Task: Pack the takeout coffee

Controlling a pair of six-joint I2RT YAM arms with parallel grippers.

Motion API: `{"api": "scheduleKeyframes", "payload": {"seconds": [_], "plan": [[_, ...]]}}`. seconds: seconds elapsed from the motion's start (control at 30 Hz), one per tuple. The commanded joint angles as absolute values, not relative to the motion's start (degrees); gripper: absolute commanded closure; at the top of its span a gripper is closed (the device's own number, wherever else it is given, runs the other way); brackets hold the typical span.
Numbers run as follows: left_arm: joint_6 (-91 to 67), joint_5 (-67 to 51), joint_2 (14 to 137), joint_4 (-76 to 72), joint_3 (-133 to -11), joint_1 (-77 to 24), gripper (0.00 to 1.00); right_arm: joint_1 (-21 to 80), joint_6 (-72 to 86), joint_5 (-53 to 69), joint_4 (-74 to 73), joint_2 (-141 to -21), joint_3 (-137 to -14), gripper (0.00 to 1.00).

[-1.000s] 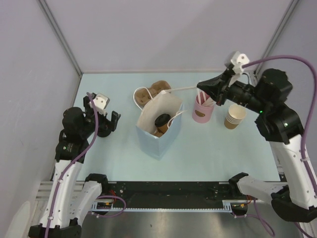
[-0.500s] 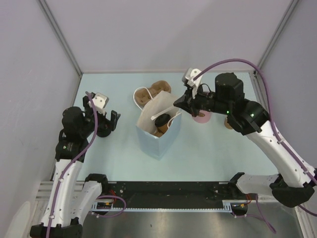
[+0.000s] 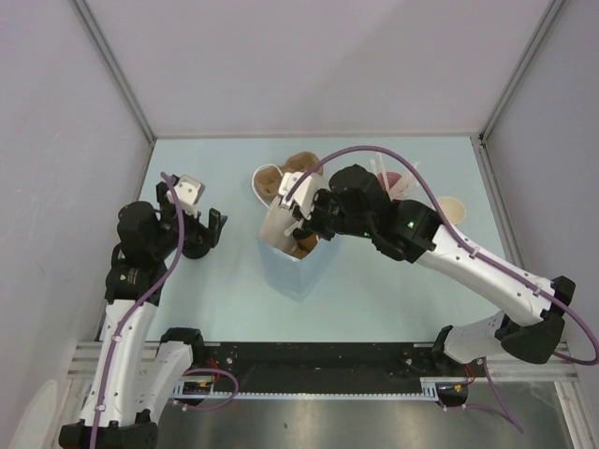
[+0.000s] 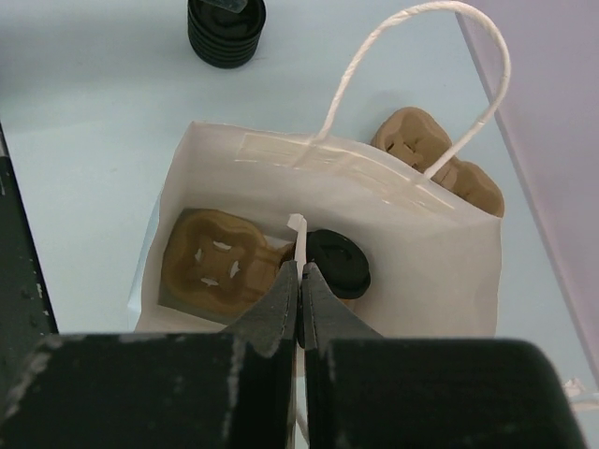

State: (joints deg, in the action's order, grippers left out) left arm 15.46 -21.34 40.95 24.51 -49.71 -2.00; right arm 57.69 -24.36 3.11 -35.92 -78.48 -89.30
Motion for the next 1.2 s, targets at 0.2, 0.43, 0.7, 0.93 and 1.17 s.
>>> {"api": "scheduleKeyframes", "payload": {"seconds": [0.2, 0.43, 0.7, 0.93, 1.17], "plan": [[14.41, -23.2, 39.64, 21.8, -48.43, -0.79, 0.01, 64.86, -32.87, -8.09, -32.52, -81.21, -85.26, 0.94], [14.41, -23.47, 39.73, 21.8, -48.6, -0.7, 0.0, 65.3, -34.8, -7.56, -32.96, -79.28, -84.99, 0.52], [14.41, -24.08, 40.87, 21.97, -49.04, -0.62, 0.0, 59.07, -28.92, 4.46, -38.14, -74.8, -93.24, 0.32], [14.41, -24.7, 40.43, 21.8, -48.6, -0.7, 0.01, 50.55, -27.86, 10.9, -37.88, -68.48, -92.56, 0.29], [14.33, -24.78, 39.29, 21.62, -47.99, -0.62, 0.01, 46.24, -28.39, 11.25, -35.42, -65.48, -87.72, 0.27]]}}
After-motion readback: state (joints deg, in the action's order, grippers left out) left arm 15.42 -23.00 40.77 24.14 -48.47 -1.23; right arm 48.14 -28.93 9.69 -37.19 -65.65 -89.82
